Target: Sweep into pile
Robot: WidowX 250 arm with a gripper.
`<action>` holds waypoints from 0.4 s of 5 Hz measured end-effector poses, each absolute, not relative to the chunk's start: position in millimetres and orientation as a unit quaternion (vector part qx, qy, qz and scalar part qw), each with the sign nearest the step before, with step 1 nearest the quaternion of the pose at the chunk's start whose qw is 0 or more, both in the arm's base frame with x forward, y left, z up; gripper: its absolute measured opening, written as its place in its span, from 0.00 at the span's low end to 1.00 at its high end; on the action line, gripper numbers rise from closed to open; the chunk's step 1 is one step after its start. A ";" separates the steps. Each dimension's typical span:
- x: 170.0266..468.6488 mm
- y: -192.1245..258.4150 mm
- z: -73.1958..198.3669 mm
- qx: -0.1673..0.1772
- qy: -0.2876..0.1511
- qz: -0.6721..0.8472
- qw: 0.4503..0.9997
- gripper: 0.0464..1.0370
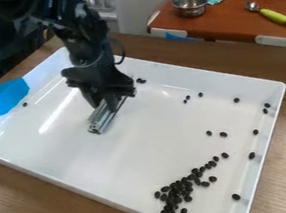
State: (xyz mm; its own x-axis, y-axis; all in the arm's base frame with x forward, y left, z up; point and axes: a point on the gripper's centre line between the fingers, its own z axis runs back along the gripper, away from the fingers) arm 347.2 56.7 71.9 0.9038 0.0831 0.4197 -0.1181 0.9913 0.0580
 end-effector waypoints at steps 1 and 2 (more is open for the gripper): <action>357.6 53.3 72.1 0.044 -0.220 0.074 0.972 0.30; 362.5 53.7 72.7 0.050 -0.224 0.097 0.969 0.30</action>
